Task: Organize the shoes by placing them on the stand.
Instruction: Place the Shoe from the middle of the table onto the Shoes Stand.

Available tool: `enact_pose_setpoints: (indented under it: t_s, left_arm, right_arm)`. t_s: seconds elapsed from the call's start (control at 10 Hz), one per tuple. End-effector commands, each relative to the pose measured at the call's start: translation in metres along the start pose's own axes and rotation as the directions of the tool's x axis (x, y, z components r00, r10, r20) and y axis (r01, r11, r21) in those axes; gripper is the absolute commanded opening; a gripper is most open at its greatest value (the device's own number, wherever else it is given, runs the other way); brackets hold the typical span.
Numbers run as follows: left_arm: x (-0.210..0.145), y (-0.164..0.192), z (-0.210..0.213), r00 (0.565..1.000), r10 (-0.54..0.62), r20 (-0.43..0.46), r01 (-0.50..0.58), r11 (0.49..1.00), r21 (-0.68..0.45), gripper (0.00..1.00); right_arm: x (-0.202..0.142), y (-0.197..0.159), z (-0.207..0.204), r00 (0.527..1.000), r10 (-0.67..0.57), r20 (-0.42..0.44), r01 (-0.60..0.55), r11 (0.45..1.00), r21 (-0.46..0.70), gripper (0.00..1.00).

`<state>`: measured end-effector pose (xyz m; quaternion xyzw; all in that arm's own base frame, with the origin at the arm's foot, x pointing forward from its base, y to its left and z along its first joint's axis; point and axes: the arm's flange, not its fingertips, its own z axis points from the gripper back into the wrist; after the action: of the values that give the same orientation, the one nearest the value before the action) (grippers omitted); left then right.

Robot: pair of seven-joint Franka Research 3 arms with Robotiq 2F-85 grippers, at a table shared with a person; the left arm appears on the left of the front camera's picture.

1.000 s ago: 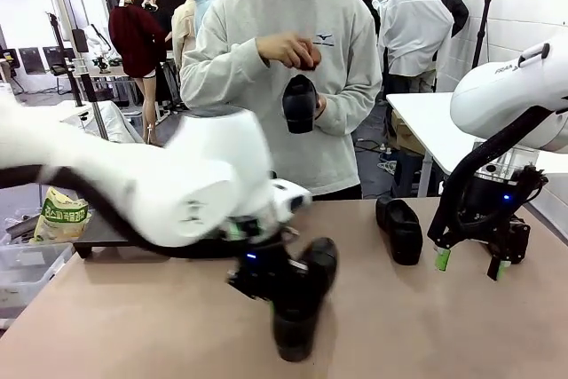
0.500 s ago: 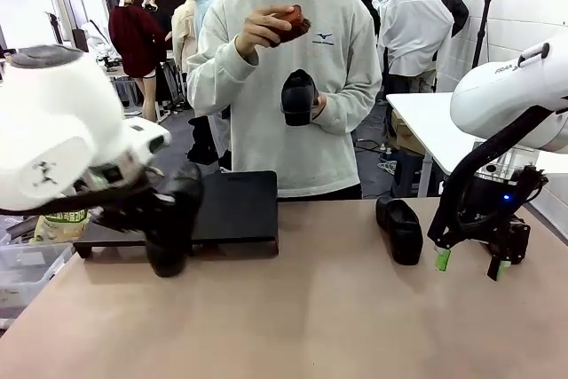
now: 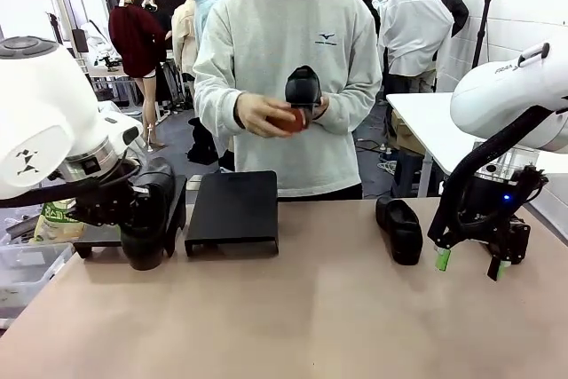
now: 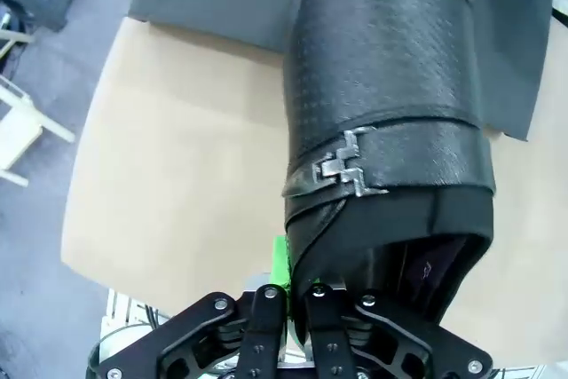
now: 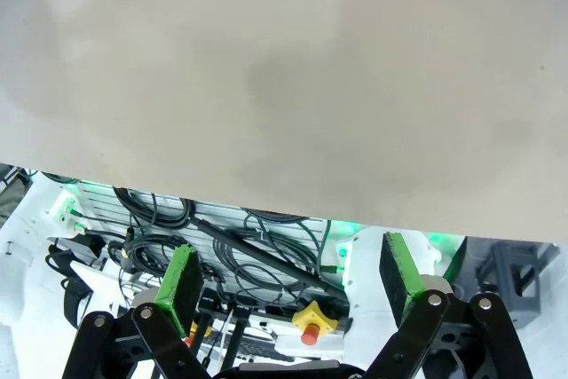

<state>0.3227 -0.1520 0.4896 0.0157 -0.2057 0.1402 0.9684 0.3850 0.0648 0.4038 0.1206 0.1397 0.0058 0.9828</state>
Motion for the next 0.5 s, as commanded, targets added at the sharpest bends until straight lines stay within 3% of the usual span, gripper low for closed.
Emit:
enact_pose_setpoints:
  t_s: [0.0, 0.1, 0.2, 0.3, 0.4]
  left_arm:
    - [0.005, 0.006, -0.001, 1.000, 0.027, -0.003, -0.027, 1.000, 0.004, 0.00]
    - [0.024, 0.012, -0.010, 0.991, 0.095, 0.090, -0.093, 0.995, -0.026, 0.00]
    - [0.053, 0.024, -0.020, 0.992, 0.068, 0.102, -0.061, 0.996, -0.065, 0.00]
    - [0.081, 0.037, -0.038, 0.992, -0.010, 0.127, 0.014, 0.999, -0.029, 0.00]
    - [0.108, 0.049, -0.057, 0.996, 0.013, 0.086, -0.011, 1.000, -0.017, 0.00]
  right_arm:
    - [0.000, -0.002, 0.002, 1.000, 0.010, -0.009, -0.010, 1.000, -0.022, 1.00]
    - [0.000, -0.002, 0.002, 1.000, 0.010, -0.009, -0.010, 1.000, -0.022, 1.00]
    - [0.000, -0.002, 0.002, 1.000, 0.010, -0.009, -0.010, 1.000, -0.022, 1.00]
    - [0.000, -0.002, 0.002, 1.000, 0.010, -0.009, -0.010, 1.000, -0.022, 1.00]
    - [0.000, -0.002, 0.002, 1.000, 0.010, -0.009, -0.010, 1.000, -0.022, 1.00]
